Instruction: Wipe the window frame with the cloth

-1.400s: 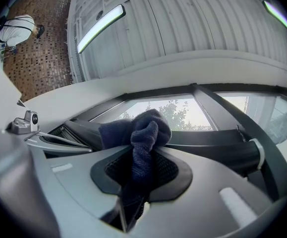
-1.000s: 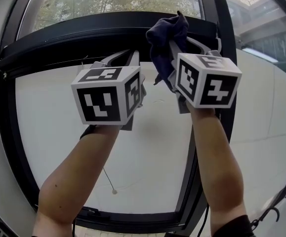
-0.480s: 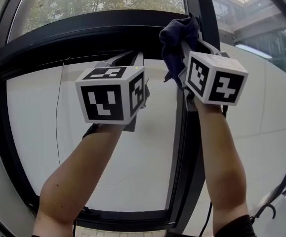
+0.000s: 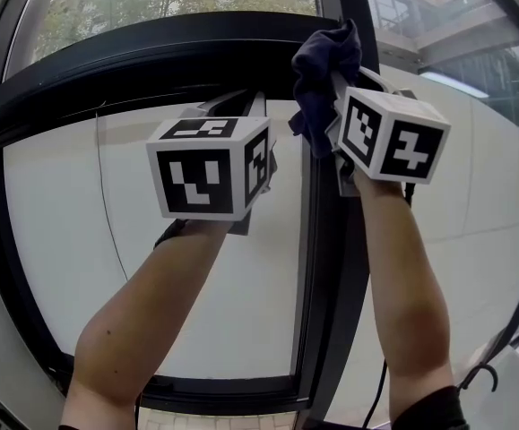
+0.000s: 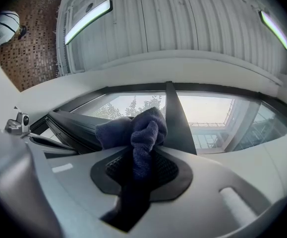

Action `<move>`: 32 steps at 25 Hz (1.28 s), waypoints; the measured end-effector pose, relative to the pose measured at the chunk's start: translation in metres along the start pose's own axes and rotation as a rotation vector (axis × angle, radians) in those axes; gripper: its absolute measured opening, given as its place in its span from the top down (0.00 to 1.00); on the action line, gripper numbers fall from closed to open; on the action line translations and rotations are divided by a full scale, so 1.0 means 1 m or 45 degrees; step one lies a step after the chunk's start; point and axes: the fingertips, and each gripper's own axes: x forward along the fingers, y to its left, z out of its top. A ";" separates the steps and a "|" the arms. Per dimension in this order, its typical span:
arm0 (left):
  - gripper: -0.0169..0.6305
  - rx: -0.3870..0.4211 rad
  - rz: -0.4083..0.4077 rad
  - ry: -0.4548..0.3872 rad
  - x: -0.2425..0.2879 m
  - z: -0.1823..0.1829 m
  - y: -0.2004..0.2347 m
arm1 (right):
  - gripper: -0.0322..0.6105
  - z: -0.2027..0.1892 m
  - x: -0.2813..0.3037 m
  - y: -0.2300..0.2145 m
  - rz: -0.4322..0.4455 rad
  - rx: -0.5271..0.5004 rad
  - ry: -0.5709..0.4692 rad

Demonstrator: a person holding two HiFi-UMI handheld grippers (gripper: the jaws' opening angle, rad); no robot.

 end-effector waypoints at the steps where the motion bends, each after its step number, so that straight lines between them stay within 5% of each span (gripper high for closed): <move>1: 0.97 -0.001 0.000 0.005 0.000 -0.001 -0.001 | 0.81 0.000 0.000 0.002 0.006 0.010 -0.004; 10: 0.97 -0.029 -0.004 -0.015 -0.008 0.004 -0.017 | 0.81 0.017 -0.033 -0.003 0.030 0.016 -0.080; 17: 0.97 -0.119 -0.064 -0.002 -0.007 -0.003 -0.024 | 0.81 0.003 -0.033 -0.015 -0.017 -0.003 -0.013; 22: 0.97 -0.032 -0.060 0.002 -0.004 -0.010 -0.024 | 0.81 -0.017 -0.018 -0.013 -0.027 -0.025 0.042; 32: 0.97 -0.099 -0.156 0.025 0.002 -0.036 -0.018 | 0.82 -0.026 -0.016 -0.009 -0.030 -0.115 0.103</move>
